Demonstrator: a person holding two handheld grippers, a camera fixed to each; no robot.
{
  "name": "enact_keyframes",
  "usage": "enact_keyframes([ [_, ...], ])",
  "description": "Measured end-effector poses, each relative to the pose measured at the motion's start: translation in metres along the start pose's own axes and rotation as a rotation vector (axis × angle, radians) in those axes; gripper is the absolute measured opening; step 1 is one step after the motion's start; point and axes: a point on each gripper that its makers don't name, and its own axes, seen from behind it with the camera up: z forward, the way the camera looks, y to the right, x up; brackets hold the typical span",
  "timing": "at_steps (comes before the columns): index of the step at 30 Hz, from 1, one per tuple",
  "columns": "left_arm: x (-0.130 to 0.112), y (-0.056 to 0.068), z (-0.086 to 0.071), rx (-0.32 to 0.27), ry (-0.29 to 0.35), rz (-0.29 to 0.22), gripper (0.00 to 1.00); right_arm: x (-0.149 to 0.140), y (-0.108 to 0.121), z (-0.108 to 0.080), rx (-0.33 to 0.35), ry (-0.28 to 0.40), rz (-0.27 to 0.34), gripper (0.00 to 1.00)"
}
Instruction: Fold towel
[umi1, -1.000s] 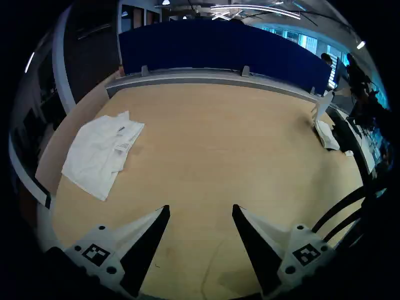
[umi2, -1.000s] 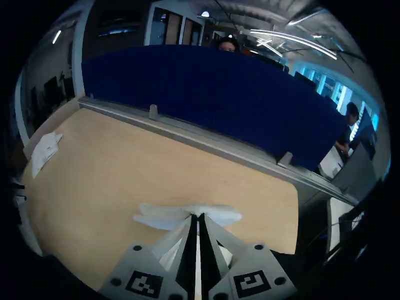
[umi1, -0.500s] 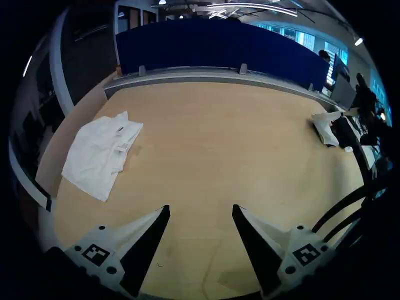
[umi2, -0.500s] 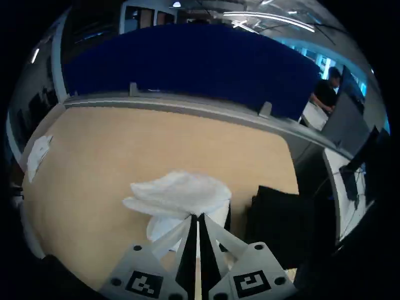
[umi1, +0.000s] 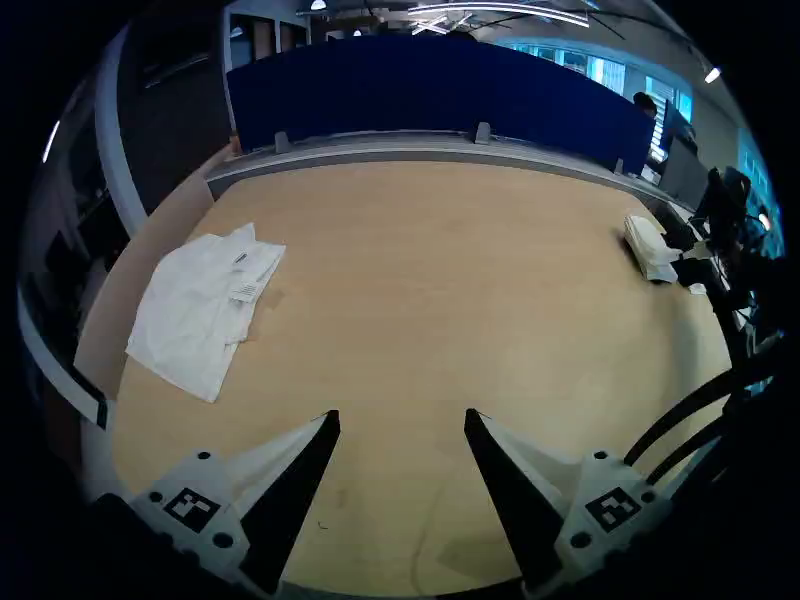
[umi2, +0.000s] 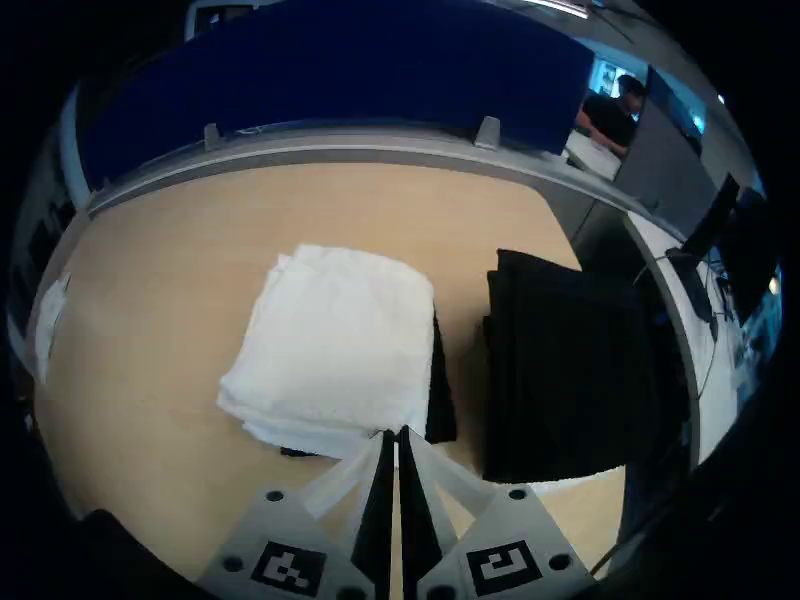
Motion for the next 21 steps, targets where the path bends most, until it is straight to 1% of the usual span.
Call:
enact_keyframes([
  [11, -0.001, -0.002, -0.002, 0.008, -0.001, 0.002, 0.93, -0.025, 0.011, 0.022, -0.079, -0.065, 0.047, 0.03],
  [16, -0.001, -0.002, -0.002, 0.009, -0.001, 0.003, 0.93, -0.03, 0.012, 0.028, -0.086, -0.075, 0.065, 0.04],
  [18, -0.001, -0.002, -0.002, 0.009, -0.001, 0.004, 0.93, -0.03, 0.011, 0.029, -0.086, -0.073, 0.072, 0.06],
  [21, 0.0, -0.002, -0.002, 0.01, 0.0, 0.005, 0.93, -0.029, 0.012, 0.027, -0.085, -0.066, 0.077, 0.15],
])
